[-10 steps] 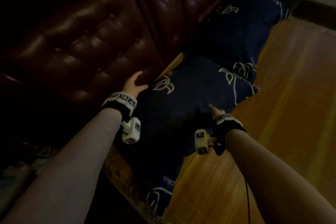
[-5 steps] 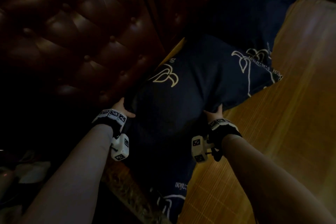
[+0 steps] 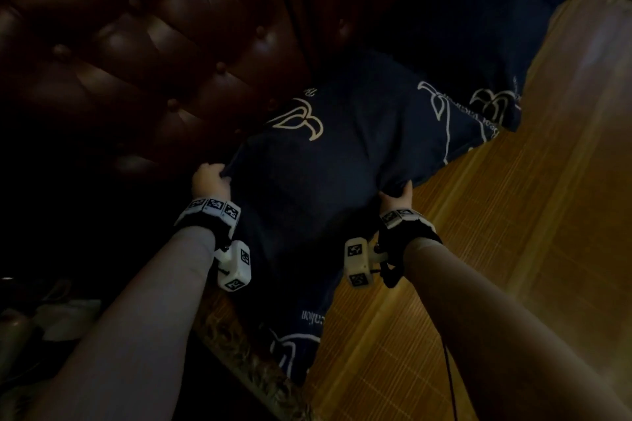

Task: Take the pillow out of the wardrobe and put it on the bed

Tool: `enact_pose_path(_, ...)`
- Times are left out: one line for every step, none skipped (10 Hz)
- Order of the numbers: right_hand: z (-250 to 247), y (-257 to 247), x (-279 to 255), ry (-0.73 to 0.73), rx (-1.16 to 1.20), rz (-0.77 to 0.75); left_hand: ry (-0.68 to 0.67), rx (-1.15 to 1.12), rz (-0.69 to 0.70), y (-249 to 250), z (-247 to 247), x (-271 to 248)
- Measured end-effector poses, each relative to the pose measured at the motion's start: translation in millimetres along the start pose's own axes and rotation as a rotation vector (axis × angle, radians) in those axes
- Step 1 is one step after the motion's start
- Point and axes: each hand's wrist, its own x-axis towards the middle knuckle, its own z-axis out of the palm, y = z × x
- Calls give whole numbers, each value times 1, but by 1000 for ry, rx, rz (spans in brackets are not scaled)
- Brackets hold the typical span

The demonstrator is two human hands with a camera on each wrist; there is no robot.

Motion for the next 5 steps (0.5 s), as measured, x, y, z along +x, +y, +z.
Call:
enact_pose_path(4,-2,3,-9,-18,84,-138,82,-165,-12,3,-2)
enact_pose_path(6,-7,-4,134,-17,194,-160,224,-234,-11,1,-7)
enact_pose_path(5,-21,-12,178,-92,175,-126,211,-228,1,-6,-10)
enact_pose_path(2,-46,-30,159,-148,131,-29,137,-179,16,-18,-20)
enact_pose_path(1,-74,-47,154,-147,27,43,97,-98,34,-33,-29)
